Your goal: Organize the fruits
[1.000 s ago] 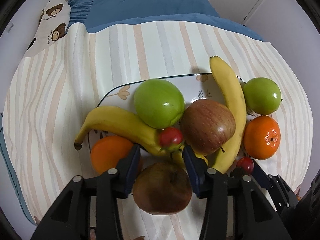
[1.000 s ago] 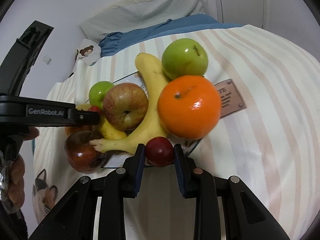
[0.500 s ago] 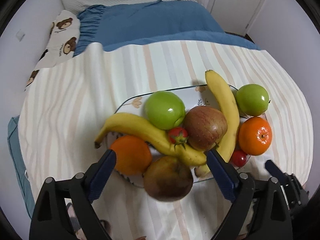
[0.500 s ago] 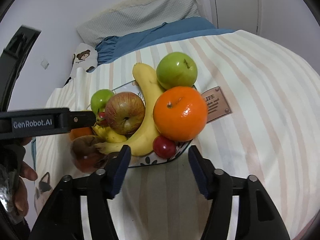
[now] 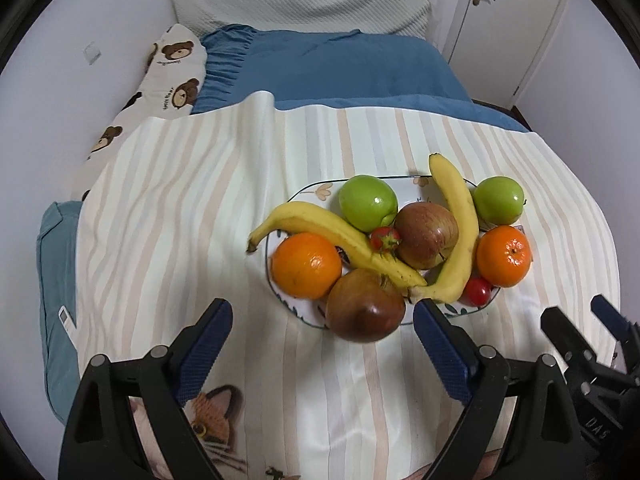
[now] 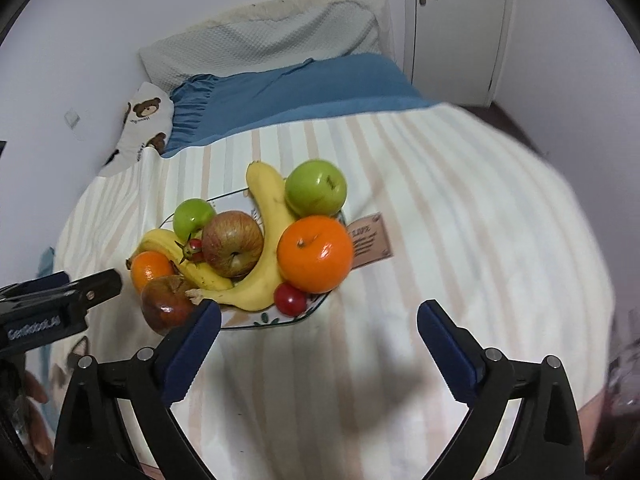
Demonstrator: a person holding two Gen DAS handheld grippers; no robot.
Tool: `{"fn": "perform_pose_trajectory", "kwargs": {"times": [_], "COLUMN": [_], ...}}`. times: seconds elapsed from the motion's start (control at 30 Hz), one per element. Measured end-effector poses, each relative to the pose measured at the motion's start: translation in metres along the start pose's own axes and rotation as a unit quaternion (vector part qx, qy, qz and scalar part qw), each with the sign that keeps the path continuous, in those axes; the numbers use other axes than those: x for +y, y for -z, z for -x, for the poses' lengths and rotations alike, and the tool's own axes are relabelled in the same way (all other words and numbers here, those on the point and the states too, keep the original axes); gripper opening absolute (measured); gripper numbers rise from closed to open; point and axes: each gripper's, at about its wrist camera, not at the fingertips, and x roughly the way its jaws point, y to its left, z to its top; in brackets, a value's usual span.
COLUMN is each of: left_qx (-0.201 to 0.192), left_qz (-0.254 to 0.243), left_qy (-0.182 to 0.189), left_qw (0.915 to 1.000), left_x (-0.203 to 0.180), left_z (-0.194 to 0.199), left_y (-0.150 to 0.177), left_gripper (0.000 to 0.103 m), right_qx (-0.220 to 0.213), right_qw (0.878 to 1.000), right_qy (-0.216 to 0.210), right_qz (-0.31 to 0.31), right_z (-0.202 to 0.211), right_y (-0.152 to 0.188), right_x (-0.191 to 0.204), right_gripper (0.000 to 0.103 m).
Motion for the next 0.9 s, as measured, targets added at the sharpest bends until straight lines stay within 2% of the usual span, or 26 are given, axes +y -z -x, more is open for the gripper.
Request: {"fn": "perform_pose_trajectory", "kwargs": {"times": [0.23, 0.4, 0.57, 0.63, 0.9], "left_qx": [-0.019, -0.045, -0.089, -0.102, -0.126], "left_qz": [0.001, 0.008, 0.005, 0.006, 0.005], "left_qy": [0.001, 0.008, 0.003, 0.005, 0.008], "left_qw": [0.9998, 0.9989, 0.9960, 0.9948, 0.9919], "left_x": [0.000, -0.001, -0.006, -0.006, -0.012], "left_z": [0.035, 0.077, 0.135, 0.155, 0.213], "left_y": [0.017, 0.029, 0.046, 0.053, 0.081], "left_gripper": [0.092, 0.093, 0.093, 0.098, 0.102], "right_qx": [-0.018, -0.033, -0.054, -0.066, -0.094], "right_qw": [1.000, 0.999, 0.998, 0.997, 0.994], "right_qy": [0.002, -0.001, -0.007, -0.008, -0.021], "right_qz": [0.010, 0.012, 0.022, 0.029, 0.046], "right_z": [0.037, 0.078, 0.135, 0.160, 0.243], "right_y": [-0.008, -0.007, 0.000, 0.005, 0.026], "right_x": [0.004, 0.001, -0.001, 0.000, 0.004], "right_gripper": [0.101, 0.101, 0.101, 0.101, 0.103]}}
